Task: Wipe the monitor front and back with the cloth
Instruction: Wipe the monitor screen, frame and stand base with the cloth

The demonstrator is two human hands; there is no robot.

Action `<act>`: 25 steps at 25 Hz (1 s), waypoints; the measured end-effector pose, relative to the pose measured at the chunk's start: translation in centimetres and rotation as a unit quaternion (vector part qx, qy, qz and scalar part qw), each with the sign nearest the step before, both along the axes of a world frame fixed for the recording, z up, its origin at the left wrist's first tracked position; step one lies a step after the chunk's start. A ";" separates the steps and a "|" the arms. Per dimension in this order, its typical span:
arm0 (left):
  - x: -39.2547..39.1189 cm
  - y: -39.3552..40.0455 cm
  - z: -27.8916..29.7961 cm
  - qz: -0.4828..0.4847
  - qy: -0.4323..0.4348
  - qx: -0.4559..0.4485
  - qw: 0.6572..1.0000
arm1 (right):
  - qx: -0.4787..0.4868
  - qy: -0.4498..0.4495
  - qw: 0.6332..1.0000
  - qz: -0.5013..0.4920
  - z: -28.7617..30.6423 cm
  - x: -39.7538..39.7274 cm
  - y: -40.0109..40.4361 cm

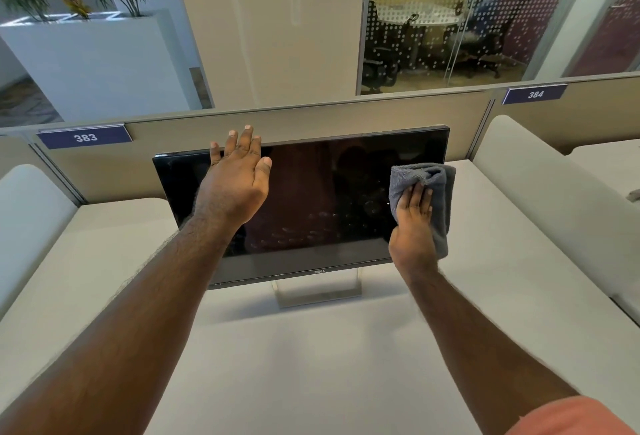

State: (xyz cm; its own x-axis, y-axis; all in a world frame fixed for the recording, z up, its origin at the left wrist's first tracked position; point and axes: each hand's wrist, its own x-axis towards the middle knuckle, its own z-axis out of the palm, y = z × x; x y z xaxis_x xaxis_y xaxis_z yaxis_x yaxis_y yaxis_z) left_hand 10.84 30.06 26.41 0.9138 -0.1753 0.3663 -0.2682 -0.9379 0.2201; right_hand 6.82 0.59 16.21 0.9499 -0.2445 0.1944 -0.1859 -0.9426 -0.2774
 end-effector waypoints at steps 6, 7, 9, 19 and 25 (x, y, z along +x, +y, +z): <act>0.0 0.1 0.0 -0.004 0.000 -0.002 1.000 | -0.011 -0.141 0.985 0.100 2.6 2.8 2.1; 0.0 0.2 0.0 -0.005 0.001 -0.002 1.000 | -0.004 -0.157 0.982 0.103 2.5 2.9 2.4; 0.1 0.3 0.0 -0.008 0.004 0.000 1.000 | 0.007 -0.163 0.982 0.097 1.2 2.5 2.6; 0.1 0.8 -0.1 -0.023 0.010 0.004 1.000 | 0.066 -0.179 0.980 0.063 -0.4 1.6 2.8; -0.3 1.8 -0.2 -0.021 0.004 0.002 1.000 | 0.032 -0.195 0.977 0.080 0.7 2.7 7.0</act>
